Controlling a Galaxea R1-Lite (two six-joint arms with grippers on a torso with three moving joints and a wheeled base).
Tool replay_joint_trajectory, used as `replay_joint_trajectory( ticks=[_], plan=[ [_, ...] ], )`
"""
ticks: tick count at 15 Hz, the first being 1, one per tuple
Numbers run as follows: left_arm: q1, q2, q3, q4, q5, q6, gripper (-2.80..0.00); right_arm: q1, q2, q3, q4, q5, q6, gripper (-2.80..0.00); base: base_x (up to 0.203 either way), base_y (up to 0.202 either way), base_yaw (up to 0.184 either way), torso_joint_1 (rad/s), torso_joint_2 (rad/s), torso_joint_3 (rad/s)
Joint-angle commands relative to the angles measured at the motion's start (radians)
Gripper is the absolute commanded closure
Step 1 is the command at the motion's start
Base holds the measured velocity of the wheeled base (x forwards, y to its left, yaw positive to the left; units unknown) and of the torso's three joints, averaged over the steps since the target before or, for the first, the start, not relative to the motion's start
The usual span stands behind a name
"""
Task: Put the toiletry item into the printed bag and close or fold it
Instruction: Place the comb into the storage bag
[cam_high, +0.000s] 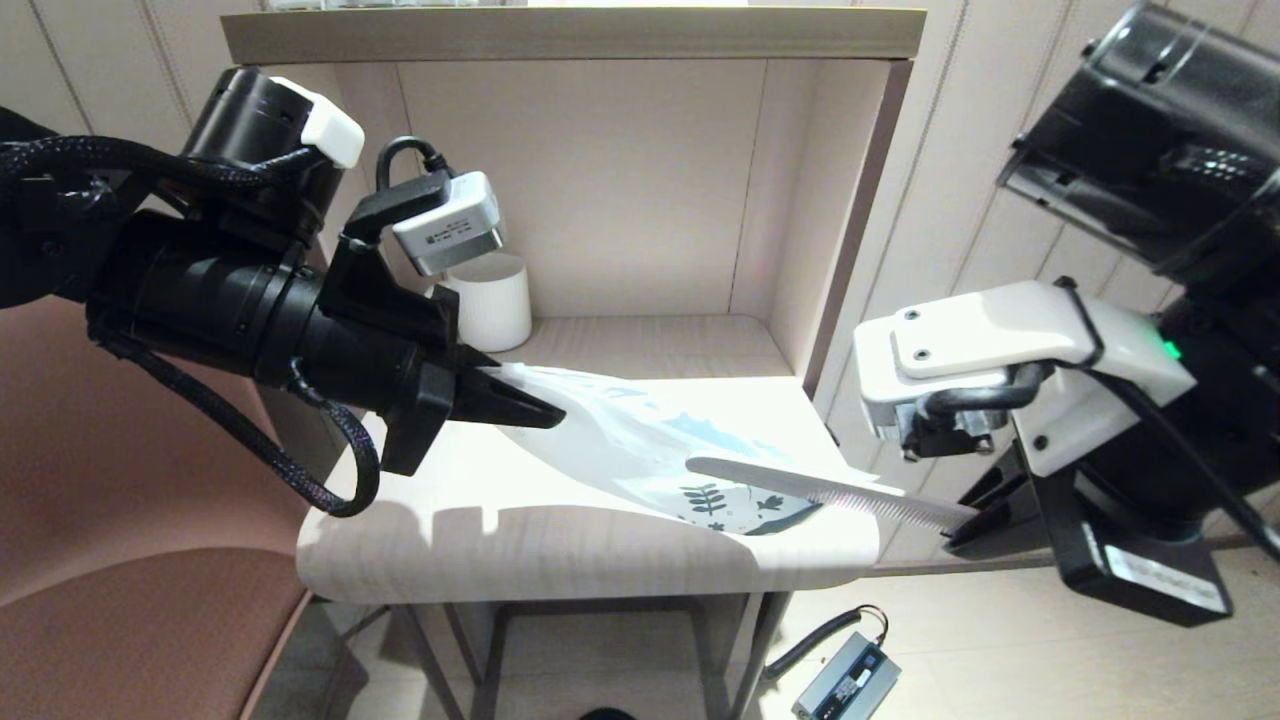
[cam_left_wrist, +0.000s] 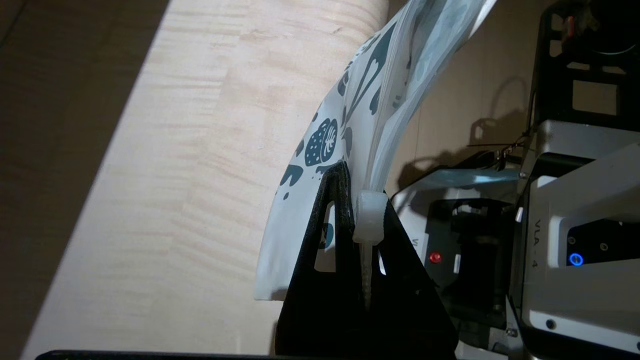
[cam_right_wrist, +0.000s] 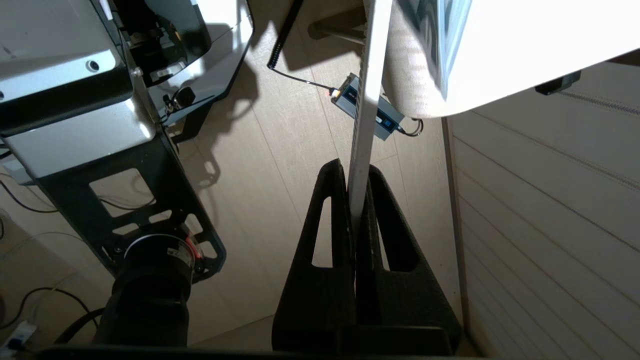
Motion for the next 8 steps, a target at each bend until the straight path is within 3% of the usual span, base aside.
replay_joint_trajectory(
  ticks=[1,8],
  plan=[
    [-0.022,-0.015,0.013,0.002,-0.004,0.004,0.0,0.001,0.024,-0.001,-0.017,-0.001,-0.002,0.0,0.0,0.0,0.0,0.0,0.0,0.0],
    [-0.023,0.008,0.022,-0.005,-0.003,0.005,0.0,0.001,-0.045,0.0,-0.027,-0.001,-0.003,0.0,0.0,0.0,0.0,0.0,0.0,0.0]
  ],
)
